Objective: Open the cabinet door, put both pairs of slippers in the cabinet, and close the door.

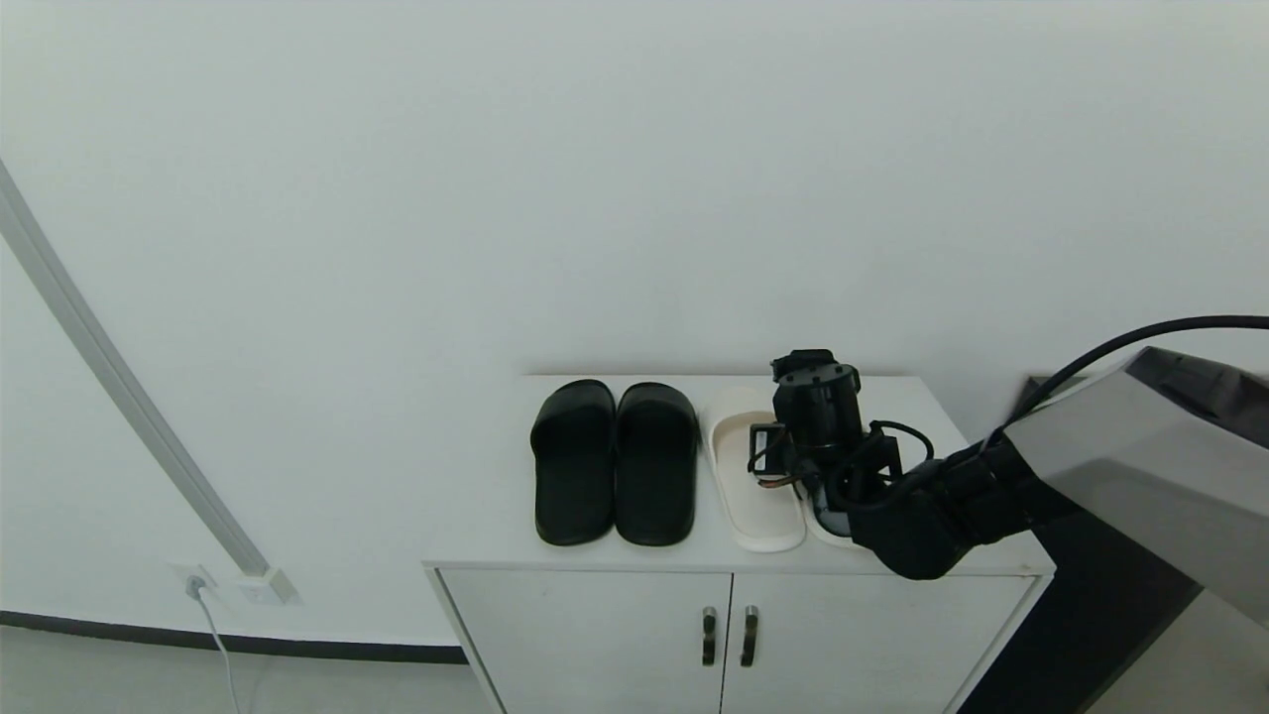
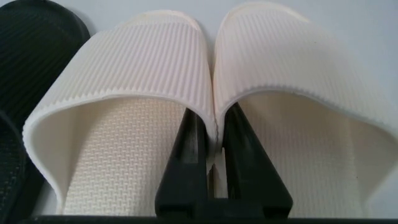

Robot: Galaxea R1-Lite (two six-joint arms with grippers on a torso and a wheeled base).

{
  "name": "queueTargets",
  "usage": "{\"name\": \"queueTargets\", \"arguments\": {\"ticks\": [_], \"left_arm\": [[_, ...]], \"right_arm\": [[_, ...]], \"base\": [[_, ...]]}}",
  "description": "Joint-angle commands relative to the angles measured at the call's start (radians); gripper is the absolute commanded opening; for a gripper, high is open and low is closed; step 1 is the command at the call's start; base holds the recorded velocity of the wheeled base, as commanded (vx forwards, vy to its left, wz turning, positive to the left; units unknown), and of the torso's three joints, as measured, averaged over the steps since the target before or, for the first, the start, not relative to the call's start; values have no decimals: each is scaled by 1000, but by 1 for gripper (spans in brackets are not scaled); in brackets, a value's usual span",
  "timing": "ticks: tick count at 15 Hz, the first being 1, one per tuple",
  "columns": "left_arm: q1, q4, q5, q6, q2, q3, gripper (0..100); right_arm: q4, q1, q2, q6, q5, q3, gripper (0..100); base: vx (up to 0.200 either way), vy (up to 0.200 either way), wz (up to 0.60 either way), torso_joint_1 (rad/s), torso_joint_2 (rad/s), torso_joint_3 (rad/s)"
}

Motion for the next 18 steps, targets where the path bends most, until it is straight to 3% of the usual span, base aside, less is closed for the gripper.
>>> {"name": "queueTargets", "arguments": {"ticks": [1,5,8,14,18], "left_arm": [[0,0,1,-2,1,0,0],[-1,0,0,0,1,0,0],[0,0,0,0,1,0,0],[0,0,0,-2,1,0,0],[-1,0,0,-9,1,0,0]], "right_arm": [[-1,2,-9,0,0,2,0],[-13,2,-129,-24,9,75,0],[-67,20,-359,-112,132,283,0],[-27,132,-719,-132,428,648,0],[45,158,-772,-133,448,671,0]], "base": [[0,0,0,0,0,0],[0,0,0,0,0,0],[0,0,0,0,0,0],[0,0,0,0,0,0],[0,0,0,0,0,0]]}}
